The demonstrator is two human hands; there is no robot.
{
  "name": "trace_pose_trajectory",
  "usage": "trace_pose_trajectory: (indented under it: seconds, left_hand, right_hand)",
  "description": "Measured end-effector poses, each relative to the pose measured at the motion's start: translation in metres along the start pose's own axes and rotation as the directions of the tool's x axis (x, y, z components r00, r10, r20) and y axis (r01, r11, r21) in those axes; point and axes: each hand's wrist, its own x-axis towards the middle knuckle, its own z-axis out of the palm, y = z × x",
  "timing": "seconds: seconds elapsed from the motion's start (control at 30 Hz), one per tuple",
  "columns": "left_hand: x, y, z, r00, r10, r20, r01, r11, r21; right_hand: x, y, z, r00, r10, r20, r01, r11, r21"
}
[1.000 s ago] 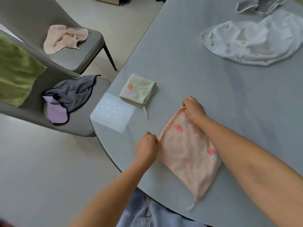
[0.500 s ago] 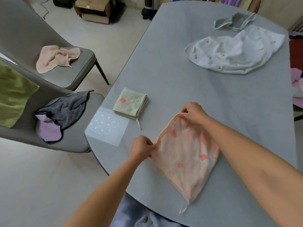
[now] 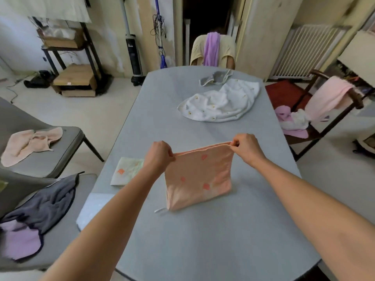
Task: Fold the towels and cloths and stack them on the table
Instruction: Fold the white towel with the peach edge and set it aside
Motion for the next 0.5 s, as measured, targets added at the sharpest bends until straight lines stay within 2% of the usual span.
trace_pose_trajectory:
  seconds: [0.23,0.33,0.43,0.5]
  left_hand:
    - [0.019,0.044,-0.034,0.987,0.137,-0.081,-0.125,0.983,0.137]
    - [0.02,0.056,-0.042,0.981,0.179,-0.077,-0.159,0.963,0.217]
    - [0.023,0.061,-0.042,0.976,0.207,-0.073,-0.198,0.974,0.11]
    - [0.024,0.063,-0.044,0.967,0.236,-0.101,-0.237,0.972,0.007]
  right_hand:
    - [-0.017,0.005,-0.052,0.99,0.016,-0.142,-0.003,0.996,0.092]
    - [-0.024,0.007,-0.065,0.986,0.008,-0.166,0.003,0.998,0.066]
    - [-0.031,0.008,-0.071,0.984,-0.02,-0.175,0.02,1.0,-0.004]
    - [-0.032,0.005,-0.071,0.958,-0.074,-0.278,0.051,0.995,-0.088]
